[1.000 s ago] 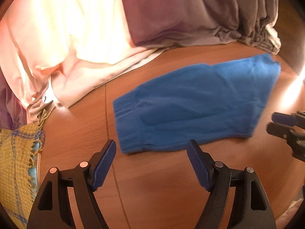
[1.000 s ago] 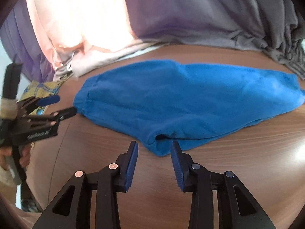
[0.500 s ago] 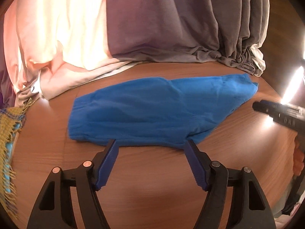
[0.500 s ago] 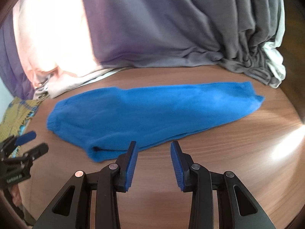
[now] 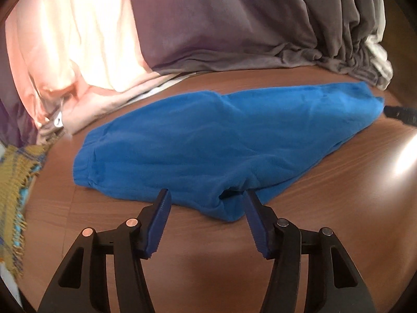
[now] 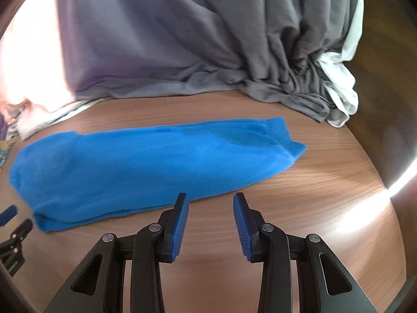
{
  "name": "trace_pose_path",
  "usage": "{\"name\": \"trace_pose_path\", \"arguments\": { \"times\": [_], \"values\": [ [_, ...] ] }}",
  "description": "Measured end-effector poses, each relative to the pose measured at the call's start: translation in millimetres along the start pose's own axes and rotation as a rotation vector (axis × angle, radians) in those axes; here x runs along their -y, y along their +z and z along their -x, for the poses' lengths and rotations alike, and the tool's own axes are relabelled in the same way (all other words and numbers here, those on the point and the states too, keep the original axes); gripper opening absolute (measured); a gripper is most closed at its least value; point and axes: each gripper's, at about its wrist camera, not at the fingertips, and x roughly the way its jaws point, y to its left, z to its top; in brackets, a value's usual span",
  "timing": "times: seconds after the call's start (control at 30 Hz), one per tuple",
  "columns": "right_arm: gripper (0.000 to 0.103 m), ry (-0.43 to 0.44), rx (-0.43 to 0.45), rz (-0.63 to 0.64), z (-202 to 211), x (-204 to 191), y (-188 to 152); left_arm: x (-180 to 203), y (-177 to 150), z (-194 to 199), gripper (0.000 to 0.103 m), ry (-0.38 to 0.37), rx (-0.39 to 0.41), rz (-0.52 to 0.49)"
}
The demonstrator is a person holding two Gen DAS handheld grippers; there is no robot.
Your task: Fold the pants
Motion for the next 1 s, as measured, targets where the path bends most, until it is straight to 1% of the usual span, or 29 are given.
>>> {"name": "trace_pose_path", "arguments": {
  "times": [0.07,0.13,0.27,0.33,0.4,0.47,0.5,0.53,0.63,0.7,0.73,0.77,0.8,0.87,1.0],
  "values": [
    [0.037,-0.013,0.0,-0.007,-9,11,2,9,2,-4,0.057,0.04,0.009,-0.022],
    [0.037,-0.013,-0.005,-0.009,-19,19,5,13,3,-10,0.056,0.079,0.001,-0.035],
    [0.037,-0.024,-0.007,0.018,-38,23,10,18,0,-21,0.051,0.1,-0.052,-0.054],
    [0.037,-0.022,-0.01,0.014,-45,22,13,19,-3,-21,0.05,0.093,-0.063,-0.052],
    [0.037,-0.008,-0.013,0.012,-51,20,16,22,-5,-23,0.046,0.091,-0.069,-0.064],
    [0.037,0.013,-0.021,0.011,-58,16,19,25,-6,-24,0.038,0.107,-0.065,-0.097],
    [0.037,0.014,-0.022,0.016,-61,14,19,27,-6,-24,0.037,0.113,-0.058,-0.123],
    [0.037,0.015,-0.024,0.019,-63,13,20,28,-5,-24,0.033,0.115,-0.051,-0.137],
    [0.037,0.011,-0.034,0.026,-70,11,22,35,-4,-22,0.032,0.122,-0.016,-0.2],
    [0.037,0.005,-0.04,0.026,-74,11,23,42,-3,-22,0.031,0.15,0.007,-0.262],
    [0.037,0.004,-0.042,0.027,-76,12,24,44,-4,-24,0.026,0.154,0.009,-0.289],
    [0.037,-0.004,-0.042,0.028,-77,13,25,45,-4,-25,0.015,0.15,0.005,-0.301],
    [0.037,-0.012,-0.042,0.029,-78,14,25,46,-4,-27,0.012,0.145,-0.007,-0.313],
    [0.037,-0.03,-0.04,0.039,-81,14,25,47,-5,-26,0.009,0.138,-0.011,-0.337],
    [0.037,-0.073,-0.05,0.058,-86,14,25,50,-12,-24,0.008,0.148,-0.029,-0.419]
  ]
}}
